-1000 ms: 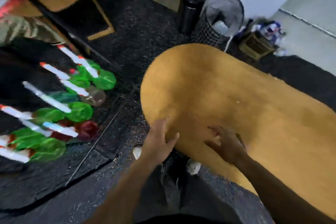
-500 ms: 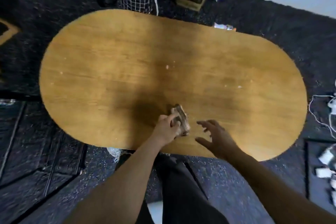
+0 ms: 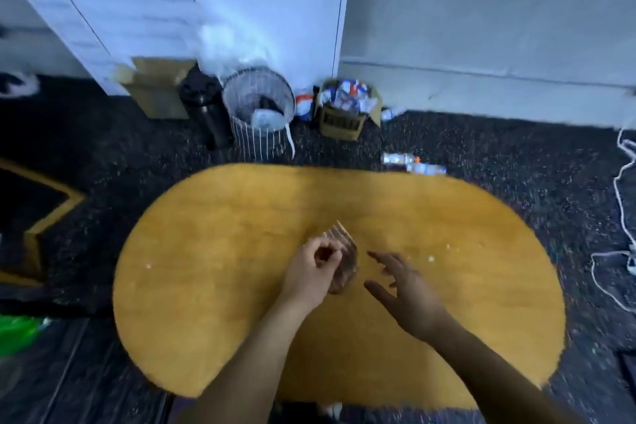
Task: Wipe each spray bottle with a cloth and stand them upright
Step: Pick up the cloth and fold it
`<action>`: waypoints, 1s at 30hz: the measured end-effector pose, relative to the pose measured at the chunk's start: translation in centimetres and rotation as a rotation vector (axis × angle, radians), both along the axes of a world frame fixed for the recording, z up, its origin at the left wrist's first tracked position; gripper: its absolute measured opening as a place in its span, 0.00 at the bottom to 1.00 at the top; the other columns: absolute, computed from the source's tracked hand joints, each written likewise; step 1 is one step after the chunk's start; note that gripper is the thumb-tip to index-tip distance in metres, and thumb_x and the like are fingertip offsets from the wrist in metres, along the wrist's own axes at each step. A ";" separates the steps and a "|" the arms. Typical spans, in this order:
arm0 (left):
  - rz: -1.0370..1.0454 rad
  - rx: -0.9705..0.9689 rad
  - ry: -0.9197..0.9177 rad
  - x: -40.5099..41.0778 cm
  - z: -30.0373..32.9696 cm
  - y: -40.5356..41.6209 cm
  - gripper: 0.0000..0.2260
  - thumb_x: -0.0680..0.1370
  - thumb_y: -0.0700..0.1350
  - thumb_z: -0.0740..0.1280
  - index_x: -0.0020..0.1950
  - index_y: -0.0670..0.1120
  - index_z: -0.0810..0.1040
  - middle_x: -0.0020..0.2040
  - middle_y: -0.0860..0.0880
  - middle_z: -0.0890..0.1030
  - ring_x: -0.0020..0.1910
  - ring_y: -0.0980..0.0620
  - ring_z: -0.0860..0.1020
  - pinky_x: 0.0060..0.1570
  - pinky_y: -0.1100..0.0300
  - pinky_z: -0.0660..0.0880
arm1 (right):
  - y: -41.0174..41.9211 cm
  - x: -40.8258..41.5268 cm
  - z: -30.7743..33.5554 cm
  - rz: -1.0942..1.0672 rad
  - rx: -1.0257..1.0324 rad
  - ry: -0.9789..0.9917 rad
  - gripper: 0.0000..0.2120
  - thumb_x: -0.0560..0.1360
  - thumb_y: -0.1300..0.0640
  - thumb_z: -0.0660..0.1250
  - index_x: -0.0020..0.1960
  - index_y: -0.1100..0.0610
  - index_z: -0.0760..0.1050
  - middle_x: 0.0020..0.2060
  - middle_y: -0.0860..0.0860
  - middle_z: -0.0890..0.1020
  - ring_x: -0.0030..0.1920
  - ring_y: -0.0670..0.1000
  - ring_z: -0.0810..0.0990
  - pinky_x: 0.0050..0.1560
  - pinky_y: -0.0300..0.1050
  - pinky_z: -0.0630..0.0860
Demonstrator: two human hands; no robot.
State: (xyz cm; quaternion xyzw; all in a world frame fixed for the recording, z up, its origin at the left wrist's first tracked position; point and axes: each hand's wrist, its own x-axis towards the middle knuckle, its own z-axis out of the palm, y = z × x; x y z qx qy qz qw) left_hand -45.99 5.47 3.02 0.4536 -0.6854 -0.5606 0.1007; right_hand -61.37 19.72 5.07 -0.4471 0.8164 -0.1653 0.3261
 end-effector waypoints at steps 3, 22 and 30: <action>-0.004 -0.152 0.149 -1.3 9.6 -5.1 0.07 0.83 0.46 0.70 0.49 0.58 0.78 0.50 0.58 0.83 0.53 0.57 0.81 0.55 0.62 0.78 | -5.6 -1.0 7.9 -0.029 -0.219 0.020 0.30 0.81 0.41 0.62 0.81 0.43 0.60 0.68 0.40 0.71 0.59 0.39 0.77 0.57 0.42 0.80; 0.052 -0.611 0.789 -2.1 50.7 -18.0 0.18 0.77 0.25 0.63 0.53 0.47 0.80 0.54 0.51 0.84 0.44 0.53 0.81 0.42 0.68 0.77 | -22.0 -2.0 49.6 -0.088 -0.972 -0.158 0.07 0.82 0.61 0.68 0.58 0.56 0.82 0.33 0.44 0.78 0.34 0.43 0.77 0.39 0.35 0.73; 0.063 -0.800 0.746 -2.5 52.3 -19.4 0.18 0.76 0.30 0.71 0.51 0.54 0.80 0.44 0.55 0.81 0.38 0.56 0.77 0.46 0.63 0.76 | -21.3 -1.4 53.0 -0.033 -0.989 -0.317 0.04 0.81 0.59 0.70 0.48 0.57 0.81 0.41 0.52 0.82 0.41 0.48 0.79 0.47 0.43 0.78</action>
